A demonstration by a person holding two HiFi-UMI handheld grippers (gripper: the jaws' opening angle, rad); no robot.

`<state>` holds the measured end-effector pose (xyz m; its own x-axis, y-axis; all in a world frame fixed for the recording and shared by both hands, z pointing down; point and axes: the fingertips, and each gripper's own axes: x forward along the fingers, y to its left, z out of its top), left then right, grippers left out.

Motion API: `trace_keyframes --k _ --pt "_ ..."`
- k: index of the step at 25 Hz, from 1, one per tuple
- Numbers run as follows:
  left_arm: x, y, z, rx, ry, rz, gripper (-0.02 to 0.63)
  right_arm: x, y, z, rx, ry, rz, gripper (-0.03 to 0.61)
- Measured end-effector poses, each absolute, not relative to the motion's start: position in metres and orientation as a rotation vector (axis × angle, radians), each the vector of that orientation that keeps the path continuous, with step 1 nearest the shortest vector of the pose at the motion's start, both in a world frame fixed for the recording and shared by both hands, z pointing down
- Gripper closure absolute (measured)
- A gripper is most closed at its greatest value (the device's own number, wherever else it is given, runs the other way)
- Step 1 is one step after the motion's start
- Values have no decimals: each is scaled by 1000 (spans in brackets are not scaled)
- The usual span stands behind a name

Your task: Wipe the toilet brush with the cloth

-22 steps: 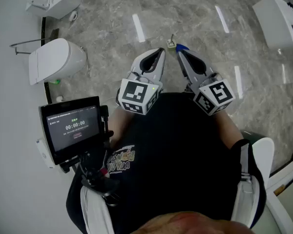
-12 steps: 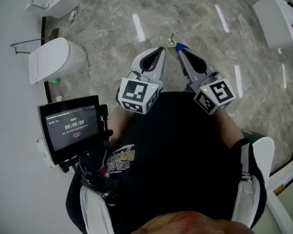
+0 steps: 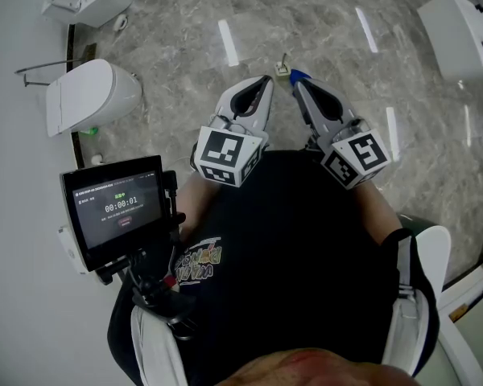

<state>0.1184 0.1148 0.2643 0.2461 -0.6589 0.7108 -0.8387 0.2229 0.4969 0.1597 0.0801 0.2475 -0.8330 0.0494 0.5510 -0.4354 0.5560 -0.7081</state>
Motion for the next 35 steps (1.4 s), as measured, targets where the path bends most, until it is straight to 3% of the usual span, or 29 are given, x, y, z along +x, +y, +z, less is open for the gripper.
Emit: trace_keyframes --k 35 --pt "141 137 254 1424 -1363 161 603 196 82 239 369 -2119 1249 541"
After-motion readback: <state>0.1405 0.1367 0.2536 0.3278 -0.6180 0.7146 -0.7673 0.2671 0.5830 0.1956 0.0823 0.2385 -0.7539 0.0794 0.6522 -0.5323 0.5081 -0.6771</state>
